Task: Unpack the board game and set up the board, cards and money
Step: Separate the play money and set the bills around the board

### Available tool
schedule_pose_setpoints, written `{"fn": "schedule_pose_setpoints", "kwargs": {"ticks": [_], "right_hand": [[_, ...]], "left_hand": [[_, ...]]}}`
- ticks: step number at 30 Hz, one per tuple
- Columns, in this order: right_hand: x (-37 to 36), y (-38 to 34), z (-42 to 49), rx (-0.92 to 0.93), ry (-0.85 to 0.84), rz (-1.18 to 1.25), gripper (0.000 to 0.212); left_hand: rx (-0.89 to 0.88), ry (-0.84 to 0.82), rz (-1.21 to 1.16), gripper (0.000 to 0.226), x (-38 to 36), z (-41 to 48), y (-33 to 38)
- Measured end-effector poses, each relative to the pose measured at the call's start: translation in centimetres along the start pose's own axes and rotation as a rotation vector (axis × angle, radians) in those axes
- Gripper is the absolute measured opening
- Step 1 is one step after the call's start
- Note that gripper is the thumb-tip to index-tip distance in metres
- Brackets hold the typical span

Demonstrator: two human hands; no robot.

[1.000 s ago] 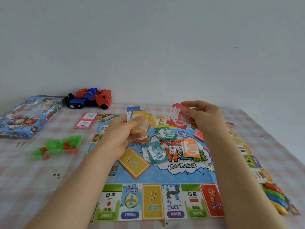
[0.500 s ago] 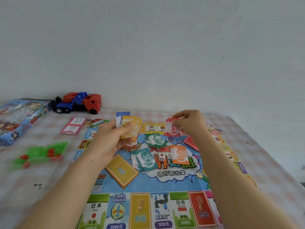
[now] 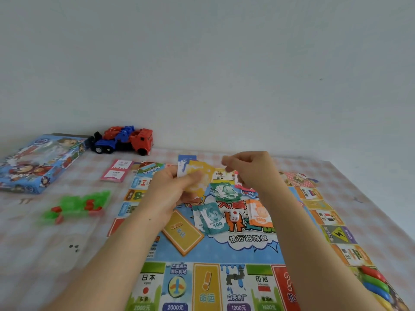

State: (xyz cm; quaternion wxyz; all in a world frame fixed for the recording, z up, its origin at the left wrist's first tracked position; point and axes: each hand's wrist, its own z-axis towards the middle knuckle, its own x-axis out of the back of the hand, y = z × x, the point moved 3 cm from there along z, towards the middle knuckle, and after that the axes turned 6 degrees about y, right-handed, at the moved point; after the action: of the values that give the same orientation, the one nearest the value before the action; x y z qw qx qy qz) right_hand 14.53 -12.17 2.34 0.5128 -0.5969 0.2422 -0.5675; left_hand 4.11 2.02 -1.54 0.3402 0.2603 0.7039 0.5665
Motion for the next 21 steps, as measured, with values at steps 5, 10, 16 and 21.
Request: {"fn": "schedule_pose_setpoints", "kwargs": {"ticks": [5,10,16,21], "right_hand": [[-2.4,-0.8,-2.0,-0.017,-0.064,0.112,0.016],[-2.7,0.0,-1.8,-0.028,-0.004,0.166,0.014],[-2.4,0.1,-2.2,-0.050,-0.012,0.258,0.009],[-2.3,0.2,-2.4,-0.063,-0.021,0.286,0.008]], "left_hand": [[-0.056,-0.042,0.045,0.028,-0.1,-0.1,0.0],[-0.045,-0.039,0.032,0.013,-0.3,0.1,-0.1],[-0.078,0.019,0.065,0.027,0.0,0.1,-0.1],[-0.075,0.022,0.052,0.028,0.1,0.0,-0.1]]}}
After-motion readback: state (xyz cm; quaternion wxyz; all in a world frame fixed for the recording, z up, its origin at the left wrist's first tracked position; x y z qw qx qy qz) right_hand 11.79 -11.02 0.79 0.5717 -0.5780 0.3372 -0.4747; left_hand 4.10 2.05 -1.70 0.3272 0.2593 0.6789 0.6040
